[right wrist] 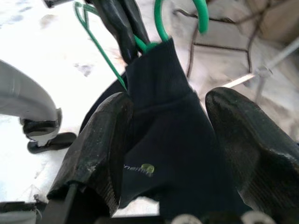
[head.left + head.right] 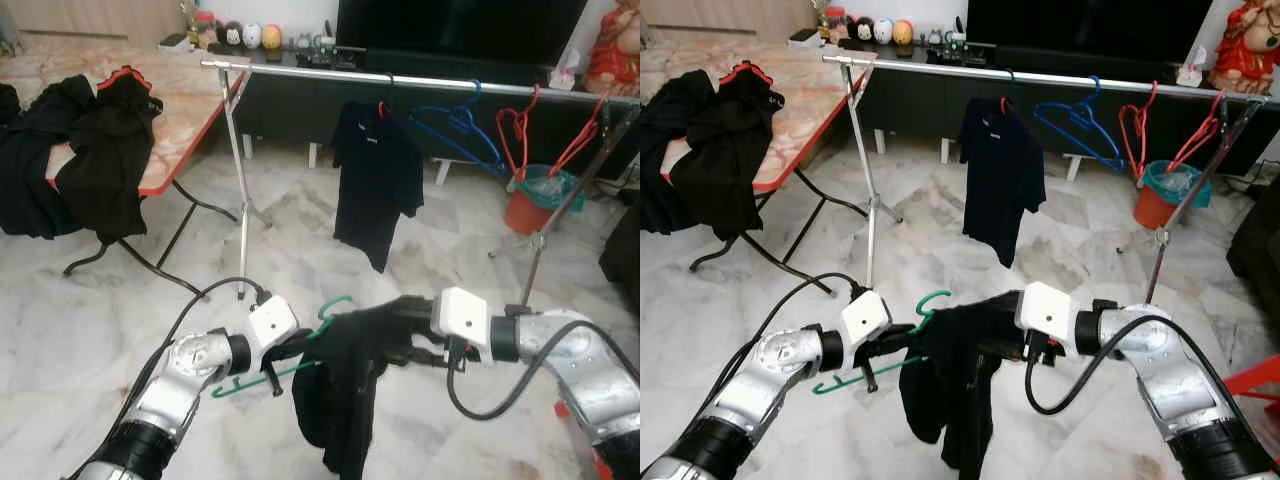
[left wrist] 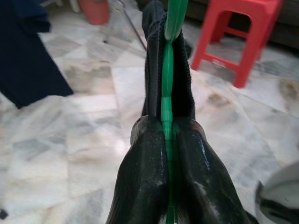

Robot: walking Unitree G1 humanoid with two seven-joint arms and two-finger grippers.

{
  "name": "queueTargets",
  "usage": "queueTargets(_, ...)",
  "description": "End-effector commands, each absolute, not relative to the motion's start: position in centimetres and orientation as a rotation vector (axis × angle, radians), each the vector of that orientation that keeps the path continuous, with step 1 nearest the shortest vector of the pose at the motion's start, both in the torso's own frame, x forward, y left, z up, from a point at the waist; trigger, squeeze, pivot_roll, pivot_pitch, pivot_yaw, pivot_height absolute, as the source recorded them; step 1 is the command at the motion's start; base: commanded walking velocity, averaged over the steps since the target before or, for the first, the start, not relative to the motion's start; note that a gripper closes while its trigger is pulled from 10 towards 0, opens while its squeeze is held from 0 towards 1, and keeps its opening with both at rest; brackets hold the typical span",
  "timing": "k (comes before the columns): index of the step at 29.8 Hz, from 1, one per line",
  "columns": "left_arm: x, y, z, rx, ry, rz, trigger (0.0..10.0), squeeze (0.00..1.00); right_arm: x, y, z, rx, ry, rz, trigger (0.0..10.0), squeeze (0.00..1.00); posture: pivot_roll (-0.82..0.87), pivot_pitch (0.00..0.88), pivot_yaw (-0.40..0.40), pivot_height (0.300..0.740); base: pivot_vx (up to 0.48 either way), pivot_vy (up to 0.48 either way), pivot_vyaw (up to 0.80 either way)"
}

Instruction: Hang hanger

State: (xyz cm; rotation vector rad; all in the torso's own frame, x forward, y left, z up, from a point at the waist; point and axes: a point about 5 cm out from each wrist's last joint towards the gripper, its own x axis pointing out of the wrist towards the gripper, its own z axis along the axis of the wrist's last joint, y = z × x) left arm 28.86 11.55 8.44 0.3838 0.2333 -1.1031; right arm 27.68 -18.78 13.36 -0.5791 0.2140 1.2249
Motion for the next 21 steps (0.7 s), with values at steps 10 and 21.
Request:
queueTargets(10,27.8,10.1,10.9,0.400,0.193,-1.346,10.0,0.00,28.5,-17.5,12.4,-0.716,0.148,1.333,10.0,0.00,0.01,0.000,-0.050,0.740,0.000,0.000,0.00)
queueTargets(21,27.5,10.4,11.5,0.421,0.207,-1.402,10.0,0.00,28.4,-18.4,11.9,-0.804,0.189,1.384,10.0,0.00,0.01,0.000,-0.052,0.740,0.000,0.000,0.00)
